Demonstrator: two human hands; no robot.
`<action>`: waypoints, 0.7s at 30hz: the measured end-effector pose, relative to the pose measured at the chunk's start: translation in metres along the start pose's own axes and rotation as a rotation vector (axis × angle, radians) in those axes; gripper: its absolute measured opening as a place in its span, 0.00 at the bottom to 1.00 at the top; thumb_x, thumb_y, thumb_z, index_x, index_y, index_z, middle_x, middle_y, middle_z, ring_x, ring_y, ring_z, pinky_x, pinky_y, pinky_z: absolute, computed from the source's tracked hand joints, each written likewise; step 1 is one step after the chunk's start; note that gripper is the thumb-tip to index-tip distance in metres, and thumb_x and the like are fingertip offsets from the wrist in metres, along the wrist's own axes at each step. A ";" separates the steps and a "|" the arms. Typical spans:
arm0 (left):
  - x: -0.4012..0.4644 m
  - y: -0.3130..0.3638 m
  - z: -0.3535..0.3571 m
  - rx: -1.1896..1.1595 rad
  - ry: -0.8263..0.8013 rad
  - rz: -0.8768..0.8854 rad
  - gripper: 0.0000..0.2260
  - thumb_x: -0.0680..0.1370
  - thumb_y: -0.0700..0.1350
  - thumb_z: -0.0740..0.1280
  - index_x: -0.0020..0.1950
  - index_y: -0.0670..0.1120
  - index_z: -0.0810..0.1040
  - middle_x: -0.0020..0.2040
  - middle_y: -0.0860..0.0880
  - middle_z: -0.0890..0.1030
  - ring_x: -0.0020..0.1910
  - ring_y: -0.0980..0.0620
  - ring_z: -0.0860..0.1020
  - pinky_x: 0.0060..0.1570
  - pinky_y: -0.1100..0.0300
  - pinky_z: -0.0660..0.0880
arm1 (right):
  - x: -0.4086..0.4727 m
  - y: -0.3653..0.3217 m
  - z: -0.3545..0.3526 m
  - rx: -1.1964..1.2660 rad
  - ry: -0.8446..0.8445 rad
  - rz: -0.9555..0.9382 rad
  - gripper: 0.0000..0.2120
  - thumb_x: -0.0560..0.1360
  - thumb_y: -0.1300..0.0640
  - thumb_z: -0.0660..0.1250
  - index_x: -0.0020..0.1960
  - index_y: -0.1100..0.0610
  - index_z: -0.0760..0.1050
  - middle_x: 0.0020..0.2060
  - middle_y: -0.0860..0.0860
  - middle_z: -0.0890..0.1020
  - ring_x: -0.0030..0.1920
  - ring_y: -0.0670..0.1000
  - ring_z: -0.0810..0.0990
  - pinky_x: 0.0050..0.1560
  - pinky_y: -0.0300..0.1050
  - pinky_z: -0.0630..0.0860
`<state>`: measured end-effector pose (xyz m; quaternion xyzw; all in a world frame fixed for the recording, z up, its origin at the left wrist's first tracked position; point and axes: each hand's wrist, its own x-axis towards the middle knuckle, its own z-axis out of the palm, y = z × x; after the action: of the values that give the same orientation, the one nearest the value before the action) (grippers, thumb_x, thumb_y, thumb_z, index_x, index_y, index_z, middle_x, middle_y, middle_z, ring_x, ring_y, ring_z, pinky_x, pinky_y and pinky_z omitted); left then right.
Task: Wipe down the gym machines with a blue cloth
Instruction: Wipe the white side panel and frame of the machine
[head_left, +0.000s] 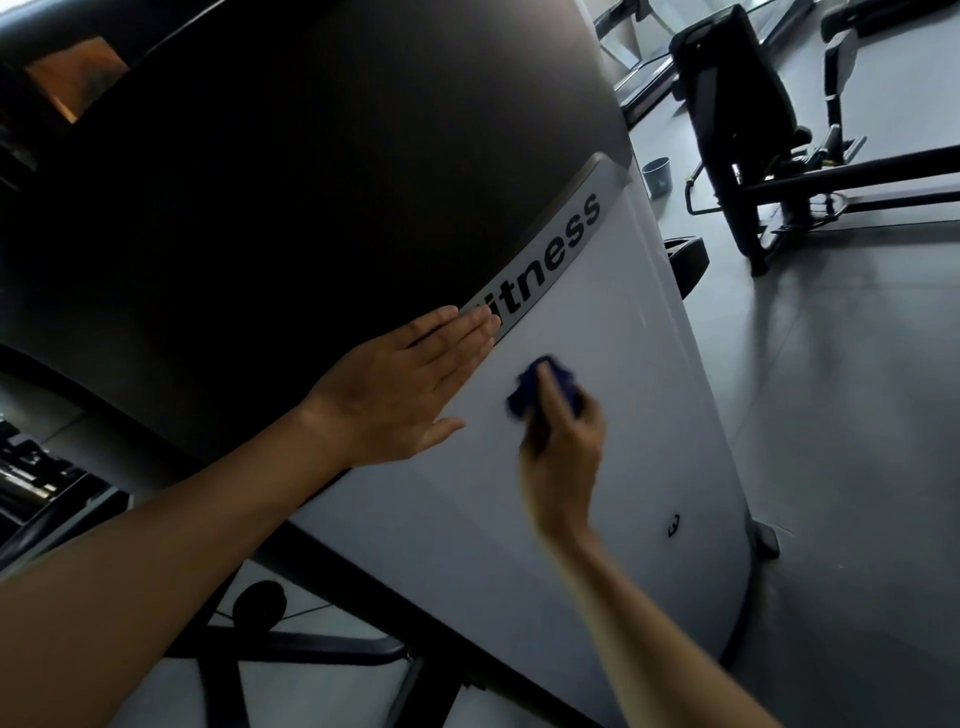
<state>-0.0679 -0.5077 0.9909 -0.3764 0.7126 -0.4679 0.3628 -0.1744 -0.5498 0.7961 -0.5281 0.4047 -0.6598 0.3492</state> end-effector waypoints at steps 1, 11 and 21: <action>0.000 0.000 -0.001 -0.011 0.001 -0.005 0.40 0.84 0.64 0.42 0.82 0.33 0.38 0.84 0.35 0.41 0.84 0.38 0.42 0.83 0.46 0.46 | 0.019 0.008 0.000 0.019 0.041 0.076 0.22 0.81 0.62 0.66 0.73 0.52 0.74 0.69 0.56 0.75 0.69 0.55 0.73 0.64 0.24 0.62; -0.001 0.017 -0.014 -0.057 -0.199 -0.102 0.60 0.74 0.79 0.50 0.79 0.31 0.32 0.80 0.32 0.31 0.81 0.34 0.34 0.81 0.42 0.39 | -0.099 0.012 0.012 0.055 -0.053 -0.118 0.17 0.80 0.56 0.72 0.68 0.53 0.80 0.68 0.56 0.74 0.69 0.51 0.70 0.68 0.40 0.71; 0.000 0.025 -0.018 -0.090 -0.232 -0.125 0.62 0.73 0.80 0.51 0.78 0.31 0.29 0.79 0.32 0.27 0.80 0.34 0.30 0.81 0.41 0.37 | 0.023 0.074 -0.013 0.071 0.174 0.323 0.21 0.78 0.59 0.74 0.69 0.48 0.79 0.54 0.46 0.75 0.57 0.54 0.78 0.63 0.51 0.79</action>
<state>-0.0880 -0.4937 0.9728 -0.4875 0.6612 -0.4107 0.3955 -0.1896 -0.6002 0.7370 -0.3845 0.4894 -0.6521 0.4329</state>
